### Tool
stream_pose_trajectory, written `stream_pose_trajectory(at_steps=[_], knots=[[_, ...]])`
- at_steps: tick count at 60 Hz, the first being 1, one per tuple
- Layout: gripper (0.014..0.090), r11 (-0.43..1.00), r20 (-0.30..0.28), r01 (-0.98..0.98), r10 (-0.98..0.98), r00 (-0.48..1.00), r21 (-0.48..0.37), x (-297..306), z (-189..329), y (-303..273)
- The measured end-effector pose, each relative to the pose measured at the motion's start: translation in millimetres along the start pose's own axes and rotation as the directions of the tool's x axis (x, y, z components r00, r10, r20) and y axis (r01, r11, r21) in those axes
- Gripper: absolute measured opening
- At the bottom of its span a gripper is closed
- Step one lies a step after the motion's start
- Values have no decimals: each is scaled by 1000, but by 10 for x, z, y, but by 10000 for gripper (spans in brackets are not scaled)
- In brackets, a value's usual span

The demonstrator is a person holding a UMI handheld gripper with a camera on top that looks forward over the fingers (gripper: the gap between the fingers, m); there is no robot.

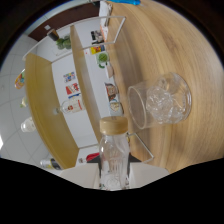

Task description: Make me a cup of Mount Fuji.

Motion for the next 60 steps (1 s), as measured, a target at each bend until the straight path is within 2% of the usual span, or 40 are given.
stream_pose_trajectory(at_steps=[7, 20, 25, 31, 37, 44, 50, 60], knots=[[392, 993, 28, -120, 120, 992, 2, 20, -10, -25], [390, 992, 23, -124, 125, 992, -21, 24, -34, 2], [392, 999, 3, -13, 13, 1000, -39, -47, -39, 69], [391, 948, -25, 316, -317, 948, -45, -241, -34, 177], [391, 742, -56, 668, -670, 740, -49, -447, -6, 246], [393, 355, -112, 933, -931, 348, -60, -508, 91, 278], [394, 45, -157, 991, -987, 25, -125, -270, 179, 255], [392, -126, -184, 962, -967, -174, -242, 281, 259, 156]])
